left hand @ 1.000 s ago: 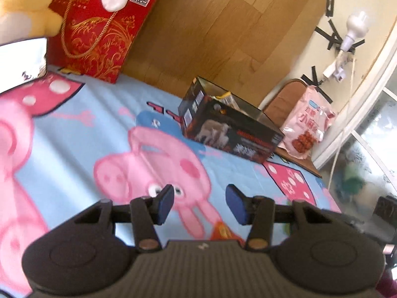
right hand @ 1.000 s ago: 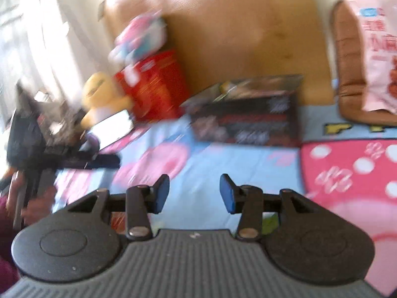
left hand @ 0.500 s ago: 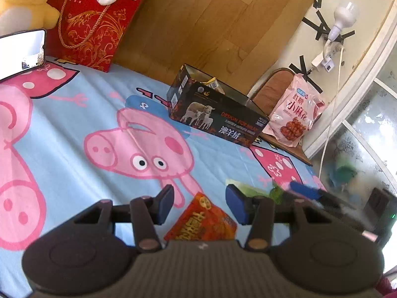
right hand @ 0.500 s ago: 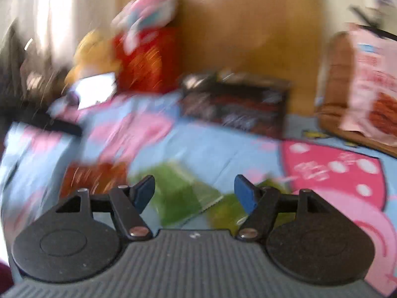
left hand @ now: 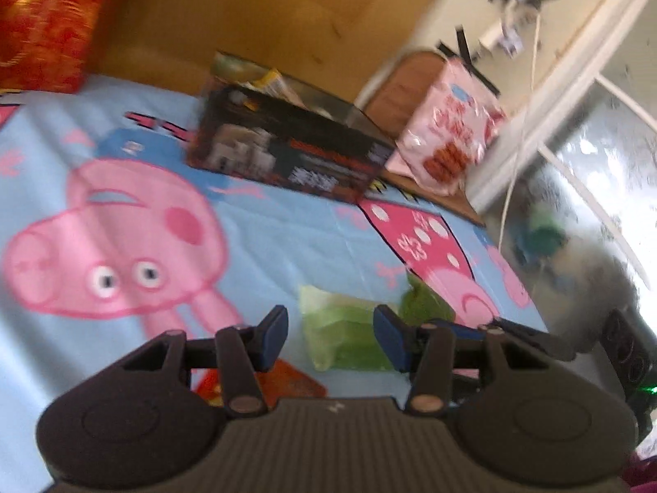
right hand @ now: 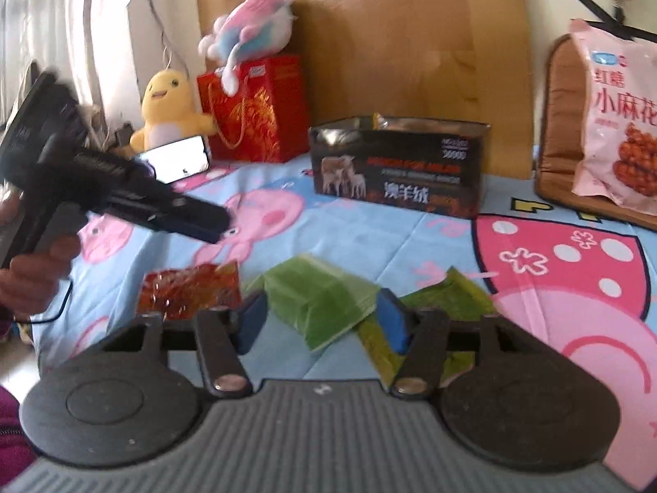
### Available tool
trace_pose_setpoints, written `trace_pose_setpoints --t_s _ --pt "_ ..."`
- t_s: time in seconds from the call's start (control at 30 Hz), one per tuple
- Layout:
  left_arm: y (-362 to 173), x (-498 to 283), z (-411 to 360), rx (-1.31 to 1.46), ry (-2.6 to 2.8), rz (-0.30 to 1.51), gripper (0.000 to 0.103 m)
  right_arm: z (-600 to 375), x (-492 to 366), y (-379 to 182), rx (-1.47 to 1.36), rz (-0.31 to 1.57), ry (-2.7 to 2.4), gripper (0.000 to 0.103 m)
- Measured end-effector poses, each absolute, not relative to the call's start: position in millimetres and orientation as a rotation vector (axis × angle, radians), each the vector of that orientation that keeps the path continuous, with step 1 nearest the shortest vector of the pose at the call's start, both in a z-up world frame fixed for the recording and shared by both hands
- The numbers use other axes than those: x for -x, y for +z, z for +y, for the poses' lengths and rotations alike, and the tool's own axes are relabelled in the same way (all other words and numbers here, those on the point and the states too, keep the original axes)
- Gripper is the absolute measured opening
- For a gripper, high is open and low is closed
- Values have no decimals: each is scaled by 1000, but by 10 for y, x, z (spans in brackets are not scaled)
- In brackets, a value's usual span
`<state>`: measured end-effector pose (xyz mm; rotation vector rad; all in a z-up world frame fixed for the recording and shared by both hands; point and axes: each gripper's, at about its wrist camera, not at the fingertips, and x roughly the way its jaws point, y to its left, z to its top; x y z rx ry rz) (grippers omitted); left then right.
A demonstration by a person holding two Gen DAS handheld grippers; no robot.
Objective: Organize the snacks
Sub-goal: 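Move the left tool to the light green pack and grasp it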
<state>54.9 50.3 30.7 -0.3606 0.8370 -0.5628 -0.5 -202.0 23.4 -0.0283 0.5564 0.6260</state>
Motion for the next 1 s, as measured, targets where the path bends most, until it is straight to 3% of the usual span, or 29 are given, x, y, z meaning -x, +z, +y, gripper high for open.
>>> trace_pose_setpoints --t_s 0.07,0.27,0.3,0.57,0.73,0.87,1.0 --pt "263 -596 418 350 -579 857 46 -1995 -43 199 41 581 631 52" --pt "117 -631 229 324 -615 872 47 -1832 -84 75 155 602 629 47" --pt "127 -647 220 322 -611 871 47 -1802 -96 69 160 596 631 41" --pt "327 -873 468 387 -567 800 45 -1756 -456 190 44 538 575 35" --pt "308 -954 652 438 -515 812 49 -1733 -609 187 47 543 531 37" --pt "229 -986 598 431 -528 839 49 -1803 -501 217 93 544 583 58" --pt "75 -1062 468 460 -565 902 47 -1796 -542 166 147 581 580 61"
